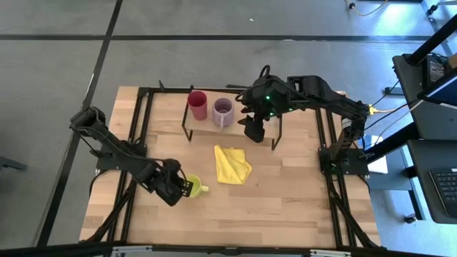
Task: Stack small to large cups/mugs on shelf
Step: Put the yellow mug near the purple mug on the shelf
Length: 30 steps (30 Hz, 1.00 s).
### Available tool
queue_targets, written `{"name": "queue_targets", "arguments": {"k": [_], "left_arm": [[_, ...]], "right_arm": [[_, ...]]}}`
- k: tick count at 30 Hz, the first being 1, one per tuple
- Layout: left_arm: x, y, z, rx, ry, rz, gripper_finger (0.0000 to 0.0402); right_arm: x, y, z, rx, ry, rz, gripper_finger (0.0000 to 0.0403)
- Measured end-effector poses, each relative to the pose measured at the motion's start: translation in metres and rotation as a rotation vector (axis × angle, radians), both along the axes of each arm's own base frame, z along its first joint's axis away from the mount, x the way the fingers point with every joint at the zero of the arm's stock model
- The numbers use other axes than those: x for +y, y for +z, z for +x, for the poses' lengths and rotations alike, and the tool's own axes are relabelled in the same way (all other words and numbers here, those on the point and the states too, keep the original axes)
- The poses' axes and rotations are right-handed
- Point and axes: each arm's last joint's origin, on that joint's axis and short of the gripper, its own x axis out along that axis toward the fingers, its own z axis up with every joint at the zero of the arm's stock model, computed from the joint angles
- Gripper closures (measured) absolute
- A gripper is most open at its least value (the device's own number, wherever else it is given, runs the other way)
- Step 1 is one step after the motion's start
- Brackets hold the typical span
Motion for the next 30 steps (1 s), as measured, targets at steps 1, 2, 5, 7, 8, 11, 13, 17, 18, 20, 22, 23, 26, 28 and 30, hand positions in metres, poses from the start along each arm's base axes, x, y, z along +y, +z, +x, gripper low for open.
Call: {"name": "queue_targets", "arguments": {"k": [1, 2, 5, 7, 8, 11, 13, 17, 18, 20, 22, 23, 26, 28, 30], "left_arm": [[-0.001, -0.002, 0.001, 0.007, 0.000, 0.004, 0.0333], [-0.001, -0.003, 0.001, 0.012, 0.000, 0.006, 0.0333], [-0.002, -0.008, 0.003, 0.029, 0.001, 0.019, 0.0333], [-0.003, -0.010, 0.004, 0.037, 0.001, 0.027, 0.0333], [-0.003, -0.012, 0.005, 0.040, 0.002, 0.036, 0.0333], [-0.003, -0.016, 0.006, 0.051, -0.003, 0.065, 0.0333], [-0.003, -0.020, 0.008, 0.065, -0.022, 0.081, 0.0333], [0.000, -0.023, 0.013, 0.087, -0.109, 0.094, 0.0345], [0.001, -0.022, 0.015, 0.086, -0.134, 0.097, 0.0355], [0.004, -0.020, 0.017, 0.078, -0.184, 0.104, 0.0381], [0.009, -0.016, 0.019, 0.066, -0.219, 0.112, 0.0393], [0.011, -0.014, 0.019, 0.062, -0.237, 0.117, 0.0393], [0.020, -0.004, 0.020, 0.039, -0.293, 0.132, 0.0396], [0.025, 0.007, 0.022, 0.011, -0.360, 0.149, 0.0397], [0.030, 0.026, 0.025, -0.035, -0.435, 0.172, 0.0398]], "right_arm": [[0.000, 0.000, 0.000, 0.000, 0.000, 0.000, 0.0203], [0.000, 0.000, 0.000, 0.000, 0.000, 0.000, 0.0203], [0.000, 0.000, 0.000, 0.000, 0.002, -0.002, 0.0203], [0.000, 0.000, 0.000, 0.001, 0.002, -0.002, 0.0203], [0.000, 0.000, 0.000, 0.001, 0.002, -0.002, 0.0203], [0.000, 0.000, 0.000, 0.001, 0.002, -0.002, 0.0203], [0.000, 0.000, 0.000, 0.001, 0.003, -0.002, 0.0203], [0.000, 0.000, 0.000, 0.003, 0.006, -0.007, 0.0203], [0.000, 0.000, 0.000, 0.003, 0.007, -0.008, 0.0203], [0.000, 0.000, 0.000, 0.003, 0.007, -0.008, 0.0203], [0.000, 0.000, 0.000, 0.003, 0.006, -0.008, 0.0203], [0.000, 0.000, 0.000, 0.003, 0.006, -0.008, 0.0203], [0.000, 0.000, 0.000, 0.006, -0.005, 0.002, 0.0203], [-0.001, -0.001, -0.002, 0.023, -0.006, 0.002, 0.0203], [-0.002, -0.002, -0.006, 0.047, -0.013, 0.004, 0.0203]]}}
